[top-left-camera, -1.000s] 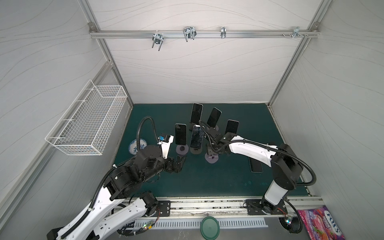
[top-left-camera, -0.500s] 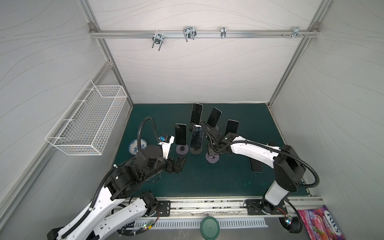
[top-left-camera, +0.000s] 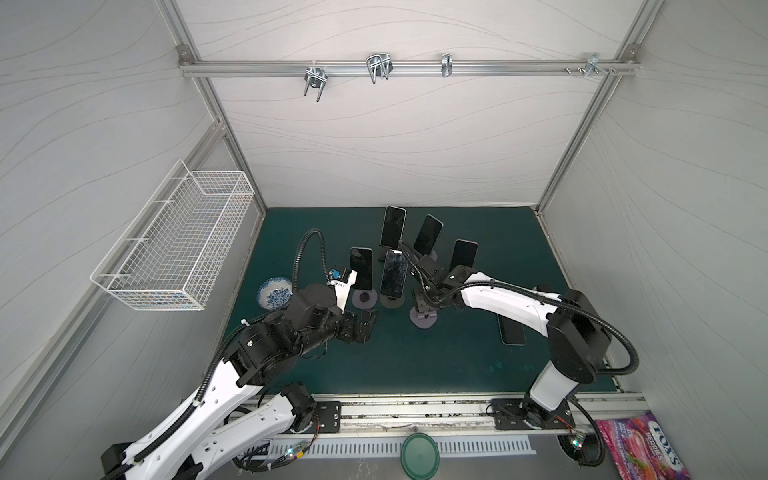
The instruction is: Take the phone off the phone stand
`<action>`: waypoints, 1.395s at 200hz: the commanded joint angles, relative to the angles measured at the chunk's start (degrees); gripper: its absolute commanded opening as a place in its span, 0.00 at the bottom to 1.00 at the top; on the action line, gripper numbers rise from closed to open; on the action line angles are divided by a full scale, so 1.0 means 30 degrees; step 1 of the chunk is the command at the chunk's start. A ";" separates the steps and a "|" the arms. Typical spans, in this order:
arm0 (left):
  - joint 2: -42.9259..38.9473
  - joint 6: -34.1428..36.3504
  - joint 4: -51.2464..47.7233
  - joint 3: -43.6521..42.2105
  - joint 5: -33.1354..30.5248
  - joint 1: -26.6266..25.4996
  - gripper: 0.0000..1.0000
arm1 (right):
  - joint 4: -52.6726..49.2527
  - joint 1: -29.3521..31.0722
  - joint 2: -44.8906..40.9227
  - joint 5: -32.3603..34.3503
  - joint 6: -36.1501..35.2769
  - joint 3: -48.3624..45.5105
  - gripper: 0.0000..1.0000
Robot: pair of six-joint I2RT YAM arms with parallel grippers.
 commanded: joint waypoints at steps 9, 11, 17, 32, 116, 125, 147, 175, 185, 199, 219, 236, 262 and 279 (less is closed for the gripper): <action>-0.0257 -0.0178 0.0992 0.0281 -0.0462 -0.0054 0.99 | -0.0050 -0.0145 -0.0610 -0.0248 -0.0470 0.0222 0.57; -0.0262 -0.0172 0.0976 0.0289 -0.0436 -0.0050 0.99 | -0.0060 -0.0157 -0.0624 -0.0258 -0.0459 0.0222 0.57; -0.0257 -0.0181 0.0933 0.0296 -0.0391 -0.0040 0.99 | -0.0066 -0.0146 -0.0592 -0.0291 -0.0456 0.0221 0.57; -0.0303 -0.0127 0.0847 0.0217 -0.0366 -0.0040 0.99 | -0.0075 -0.0143 -0.0632 -0.0340 -0.0269 0.0138 0.57; 0.0011 -0.0227 0.1008 0.0243 -0.0187 -0.0039 0.99 | -0.0088 -0.0230 -0.1481 -0.0147 -0.0463 0.0130 0.57; 0.0064 -0.0229 0.0979 0.0237 -0.0205 -0.0040 0.99 | -0.0102 -0.0276 -0.1575 -0.0158 -0.0528 0.0159 0.57; 0.0045 -0.0266 0.0963 0.0247 -0.0166 -0.0028 0.99 | -0.0332 -0.0260 -0.1806 -0.0084 -0.0602 0.0250 0.57; 0.0072 -0.0262 0.0959 0.0247 -0.0106 -0.0054 0.99 | -0.0653 -0.0302 -0.2302 -0.0025 -0.0716 0.0262 0.57; 0.0108 -0.0230 0.0956 0.0242 -0.0095 -0.0039 0.99 | -0.0809 -0.0292 -0.2458 -0.0076 -0.0787 0.0331 0.57; 0.0178 -0.0201 0.1015 0.0241 -0.0095 -0.0051 0.99 | -0.0993 -0.0345 -0.2666 -0.0109 -0.0868 0.0390 0.57; 0.0311 -0.0158 0.1162 0.0243 -0.0066 -0.0051 0.99 | -0.1391 -0.0427 -0.2834 -0.0378 -0.1007 0.0612 0.57; 0.0461 -0.0083 0.1302 0.0275 -0.0066 -0.0039 0.99 | -0.1831 -0.0487 -0.2898 -0.0498 -0.1054 0.0903 0.57; 0.0708 -0.0054 0.1638 0.0242 0.0058 -0.0041 0.99 | -0.2477 -0.0689 -0.3098 -0.0742 -0.1158 0.1312 0.57; 0.0981 -0.0083 0.1936 0.0213 0.0216 -0.0039 0.99 | -0.2861 -0.0864 -0.3157 -0.0895 -0.1271 0.1553 0.57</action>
